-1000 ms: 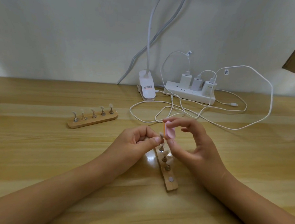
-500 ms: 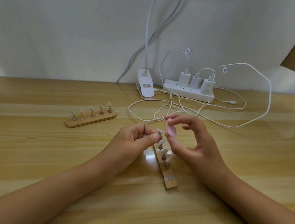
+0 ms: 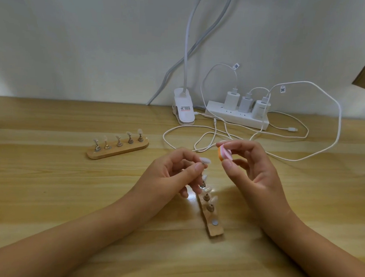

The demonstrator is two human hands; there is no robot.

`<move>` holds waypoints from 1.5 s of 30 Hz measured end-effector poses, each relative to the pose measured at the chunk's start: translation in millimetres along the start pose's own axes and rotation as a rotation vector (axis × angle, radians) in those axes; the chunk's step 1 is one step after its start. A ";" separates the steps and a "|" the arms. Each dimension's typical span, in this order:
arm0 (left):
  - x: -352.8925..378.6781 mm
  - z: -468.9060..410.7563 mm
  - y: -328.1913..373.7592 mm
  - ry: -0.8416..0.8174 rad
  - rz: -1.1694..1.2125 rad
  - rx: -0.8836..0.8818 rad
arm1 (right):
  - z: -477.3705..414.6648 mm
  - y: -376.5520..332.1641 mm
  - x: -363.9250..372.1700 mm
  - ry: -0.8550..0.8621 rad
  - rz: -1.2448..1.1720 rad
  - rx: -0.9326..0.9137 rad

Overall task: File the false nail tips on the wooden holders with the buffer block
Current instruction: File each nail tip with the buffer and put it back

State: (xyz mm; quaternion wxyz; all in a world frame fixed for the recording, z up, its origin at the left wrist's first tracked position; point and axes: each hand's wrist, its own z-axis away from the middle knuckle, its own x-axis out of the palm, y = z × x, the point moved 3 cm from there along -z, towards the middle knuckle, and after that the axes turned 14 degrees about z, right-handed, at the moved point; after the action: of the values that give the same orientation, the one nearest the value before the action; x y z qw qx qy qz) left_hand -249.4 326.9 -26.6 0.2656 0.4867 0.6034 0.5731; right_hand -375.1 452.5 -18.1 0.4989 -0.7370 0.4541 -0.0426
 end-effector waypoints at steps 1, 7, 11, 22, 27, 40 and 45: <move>0.0 -0.1 -0.1 -0.006 0.009 -0.005 | 0.0 -0.5 -0.3 -0.001 -0.015 -0.007; -0.6 -1.0 -0.9 -0.020 0.039 0.000 | 4.5 -4.7 3.8 -0.106 -0.009 -0.060; 1.2 -1.7 -1.4 -0.039 0.066 0.017 | 7.9 -12.9 5.0 -0.080 0.154 -0.229; 2.2 -2.3 -3.6 -0.066 0.034 0.013 | 5.4 -7.6 5.4 -0.043 0.236 -0.193; 4.0 0.3 -5.3 -0.096 0.006 0.020 | 4.5 -4.7 3.9 -0.024 0.175 -0.214; 1.0 -1.8 -0.5 -0.061 0.014 0.109 | 3.4 -1.8 3.1 -0.053 -0.063 -0.029; -2.7 -1.0 -5.2 -0.018 0.002 0.061 | 3.4 -3.0 3.0 -0.081 0.008 -0.075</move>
State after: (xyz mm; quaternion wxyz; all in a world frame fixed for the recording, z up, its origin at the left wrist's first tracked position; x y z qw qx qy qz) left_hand -250.7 324.7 -32.0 0.2552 0.5004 0.6177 0.5504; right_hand -369.7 453.0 -18.6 0.4892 -0.7545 0.4376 0.0062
